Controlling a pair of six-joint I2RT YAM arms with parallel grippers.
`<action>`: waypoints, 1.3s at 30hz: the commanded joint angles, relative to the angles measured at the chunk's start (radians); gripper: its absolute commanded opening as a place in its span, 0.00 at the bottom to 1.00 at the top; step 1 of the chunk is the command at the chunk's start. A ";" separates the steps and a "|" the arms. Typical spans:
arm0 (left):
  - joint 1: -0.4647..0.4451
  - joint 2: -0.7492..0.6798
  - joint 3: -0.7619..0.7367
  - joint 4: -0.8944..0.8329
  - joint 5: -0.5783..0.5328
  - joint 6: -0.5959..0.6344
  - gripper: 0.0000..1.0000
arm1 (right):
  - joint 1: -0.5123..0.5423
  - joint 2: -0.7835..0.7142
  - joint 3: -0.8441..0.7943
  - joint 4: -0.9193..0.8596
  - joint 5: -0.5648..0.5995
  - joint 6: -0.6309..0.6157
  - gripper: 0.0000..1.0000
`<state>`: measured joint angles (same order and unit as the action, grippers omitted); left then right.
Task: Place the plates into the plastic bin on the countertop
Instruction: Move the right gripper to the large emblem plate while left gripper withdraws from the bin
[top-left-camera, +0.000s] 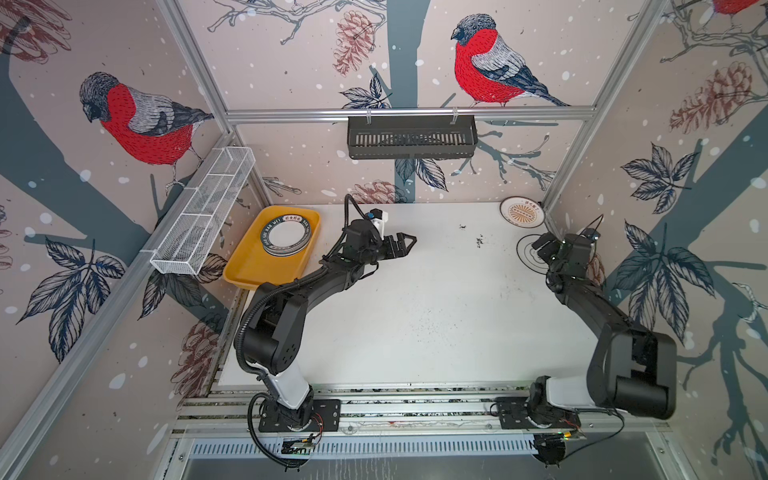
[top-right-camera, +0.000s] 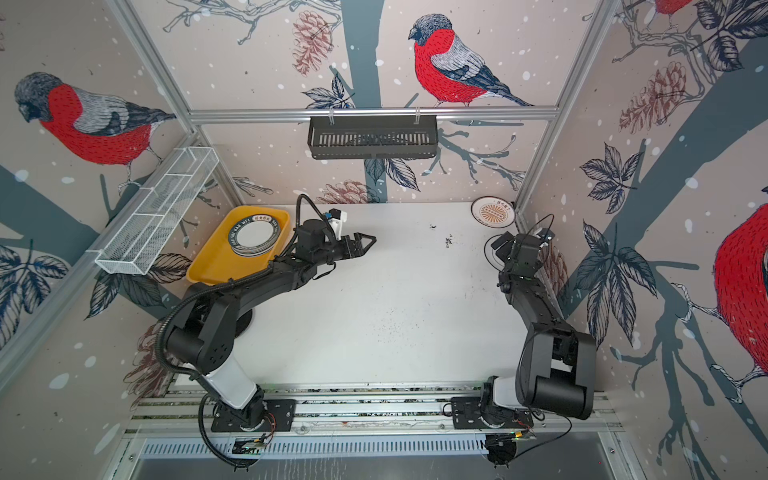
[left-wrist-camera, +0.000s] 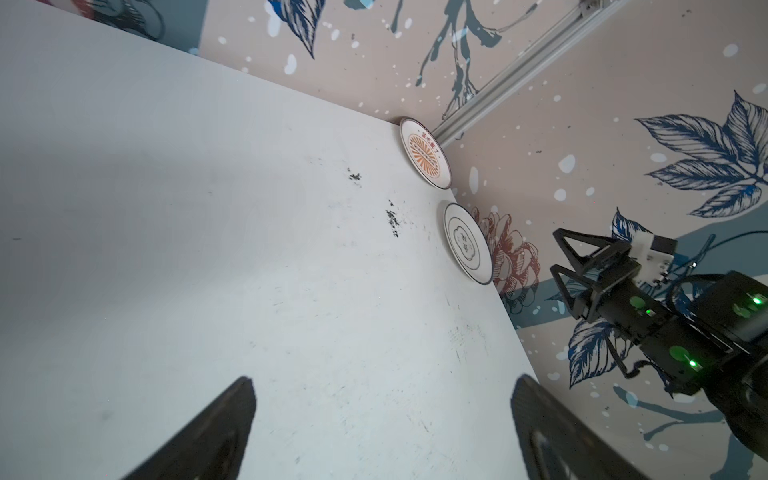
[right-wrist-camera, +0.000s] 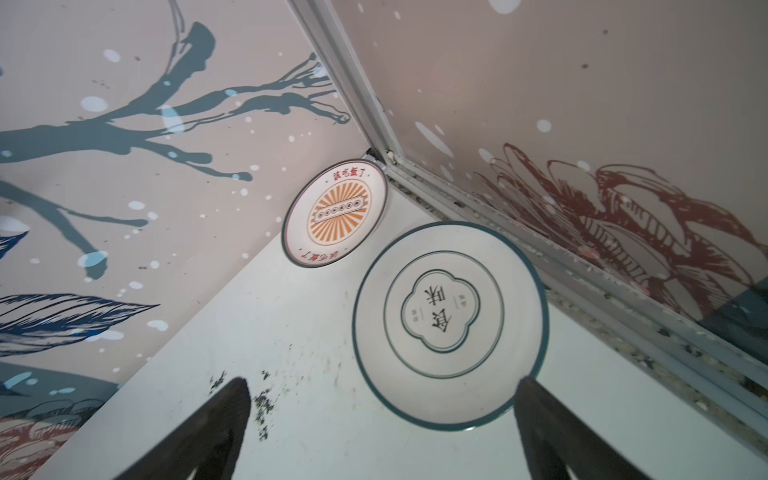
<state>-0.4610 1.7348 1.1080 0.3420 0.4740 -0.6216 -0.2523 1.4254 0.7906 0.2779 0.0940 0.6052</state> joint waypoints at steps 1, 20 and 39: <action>-0.038 0.041 0.046 0.053 0.024 0.004 0.96 | -0.078 0.071 0.038 0.044 -0.114 -0.024 1.00; -0.106 0.126 0.169 -0.034 -0.037 0.010 0.96 | -0.241 0.476 0.242 0.110 -0.288 -0.136 1.00; -0.108 0.155 0.195 -0.045 -0.041 0.000 0.96 | -0.219 0.627 0.413 0.013 -0.602 -0.216 1.00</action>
<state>-0.5659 1.8866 1.2968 0.2825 0.4400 -0.6216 -0.4889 2.0369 1.1706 0.3046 -0.4248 0.4412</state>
